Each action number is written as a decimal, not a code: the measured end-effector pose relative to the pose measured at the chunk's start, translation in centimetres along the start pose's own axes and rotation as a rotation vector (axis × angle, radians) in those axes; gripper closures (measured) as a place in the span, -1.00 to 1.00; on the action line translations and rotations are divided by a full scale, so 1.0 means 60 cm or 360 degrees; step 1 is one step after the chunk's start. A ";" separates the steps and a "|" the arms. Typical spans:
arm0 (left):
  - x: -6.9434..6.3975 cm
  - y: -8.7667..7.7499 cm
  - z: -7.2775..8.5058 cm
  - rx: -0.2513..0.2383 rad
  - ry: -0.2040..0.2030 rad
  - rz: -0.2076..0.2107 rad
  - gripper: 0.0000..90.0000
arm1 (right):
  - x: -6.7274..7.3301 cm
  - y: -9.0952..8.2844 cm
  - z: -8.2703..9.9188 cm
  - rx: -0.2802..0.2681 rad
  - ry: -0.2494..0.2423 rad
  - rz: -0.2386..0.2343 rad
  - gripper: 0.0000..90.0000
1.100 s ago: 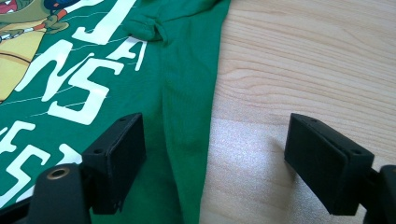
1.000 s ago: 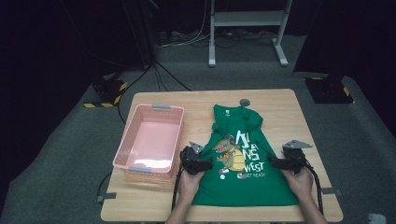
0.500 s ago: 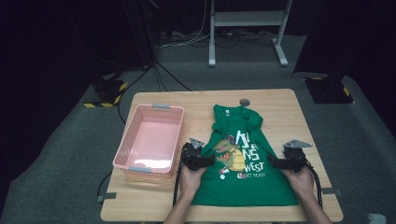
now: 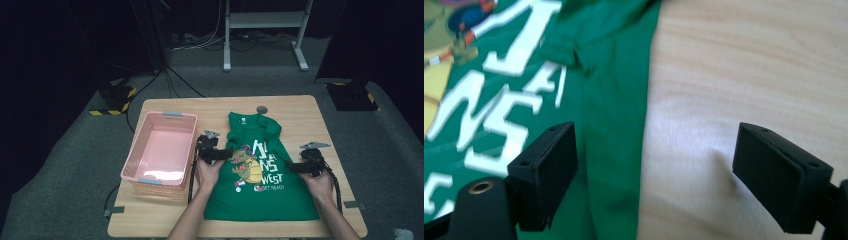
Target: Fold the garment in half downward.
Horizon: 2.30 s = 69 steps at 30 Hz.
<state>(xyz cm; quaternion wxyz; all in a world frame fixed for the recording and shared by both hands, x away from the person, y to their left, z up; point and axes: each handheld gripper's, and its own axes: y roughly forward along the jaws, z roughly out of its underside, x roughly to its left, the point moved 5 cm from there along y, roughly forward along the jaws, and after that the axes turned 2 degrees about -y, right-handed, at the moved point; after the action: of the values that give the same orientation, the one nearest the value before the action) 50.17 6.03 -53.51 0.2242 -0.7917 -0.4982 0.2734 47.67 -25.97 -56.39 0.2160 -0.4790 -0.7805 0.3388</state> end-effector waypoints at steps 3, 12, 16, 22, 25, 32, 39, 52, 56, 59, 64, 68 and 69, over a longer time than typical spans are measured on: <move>0.005 0.019 -0.009 0.0049 0.0001 -0.0029 -0.63 | 0.000 0.005 -0.014 -0.0032 0.0036 -0.0002 -0.55; 0.010 0.068 -0.020 0.0169 0.0074 -0.0106 -0.64 | 0.001 0.027 -0.052 -0.0045 0.0084 -0.0017 -0.43; 0.008 0.086 -0.028 0.0196 0.0100 -0.0114 -0.64 | 0.005 0.036 -0.069 -0.0057 0.0078 -0.0010 -0.39; 0.006 0.103 -0.036 0.0225 0.0125 -0.0114 -0.64 | 0.007 0.049 -0.086 -0.0058 0.0078 0.0003 -0.37; 0.007 0.111 -0.037 0.0246 0.0119 -0.0113 -0.63 | 0.004 0.057 -0.092 -0.0051 0.0103 0.0000 -0.37; 0.002 0.122 -0.040 0.0260 0.0164 -0.0125 -0.63 | -0.002 0.082 -0.101 -0.0011 0.0131 0.0020 -0.35; 0.000 0.127 -0.044 0.0269 0.0218 -0.0124 -0.53 | -0.001 0.102 -0.116 0.0037 0.0126 0.0026 -0.26; -0.013 0.124 -0.045 0.0301 0.0303 0.0024 0.29 | 0.002 0.106 -0.122 0.0062 -0.0052 -0.0002 0.44; -0.017 0.124 -0.046 0.0327 0.0302 0.0070 0.57 | 0.007 0.105 -0.125 0.0098 -0.0070 -0.0042 0.68; -0.017 0.125 -0.047 0.0339 0.0289 0.0105 0.69 | 0.010 0.105 -0.124 0.0097 -0.0055 -0.0077 0.84; -0.010 0.126 -0.048 0.0342 0.0195 0.0161 0.83 | 0.012 0.105 -0.125 0.0109 -0.0045 -0.0061 0.87; -0.008 0.123 -0.049 0.0353 0.0187 0.0153 0.88 | 0.012 0.104 -0.124 0.0110 -0.0028 -0.0072 0.87; -0.007 0.122 -0.049 0.0361 0.0193 0.0144 0.89 | 0.012 0.103 -0.124 0.0116 -0.0038 -0.0069 0.87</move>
<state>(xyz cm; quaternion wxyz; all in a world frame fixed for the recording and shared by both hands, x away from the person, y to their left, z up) 56.80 2.45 -55.79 0.3294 -0.7980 -0.4133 0.2895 55.99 -20.99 -55.87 0.2311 -0.4497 -0.7804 0.3679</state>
